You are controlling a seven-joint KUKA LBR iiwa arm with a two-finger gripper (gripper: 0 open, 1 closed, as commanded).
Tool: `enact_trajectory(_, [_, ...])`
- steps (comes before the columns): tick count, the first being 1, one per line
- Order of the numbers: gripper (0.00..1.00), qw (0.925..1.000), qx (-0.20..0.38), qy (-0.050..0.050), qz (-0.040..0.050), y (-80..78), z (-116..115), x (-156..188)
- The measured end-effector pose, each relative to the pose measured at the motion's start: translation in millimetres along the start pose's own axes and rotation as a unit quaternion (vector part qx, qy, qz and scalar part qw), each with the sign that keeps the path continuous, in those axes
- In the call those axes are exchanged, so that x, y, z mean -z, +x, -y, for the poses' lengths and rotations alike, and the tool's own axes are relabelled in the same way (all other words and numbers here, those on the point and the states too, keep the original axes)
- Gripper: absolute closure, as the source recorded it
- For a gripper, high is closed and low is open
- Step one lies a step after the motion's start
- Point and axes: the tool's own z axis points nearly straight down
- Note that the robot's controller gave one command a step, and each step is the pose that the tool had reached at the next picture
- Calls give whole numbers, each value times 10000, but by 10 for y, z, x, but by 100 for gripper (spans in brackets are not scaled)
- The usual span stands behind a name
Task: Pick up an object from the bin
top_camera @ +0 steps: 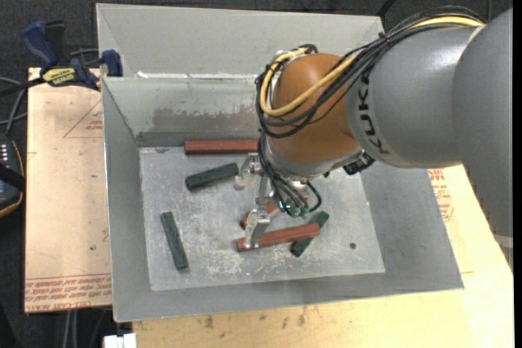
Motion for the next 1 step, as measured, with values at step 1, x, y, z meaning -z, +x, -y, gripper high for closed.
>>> enact_trajectory(1, [0,10000,-12,-4,35,-20,4,35])
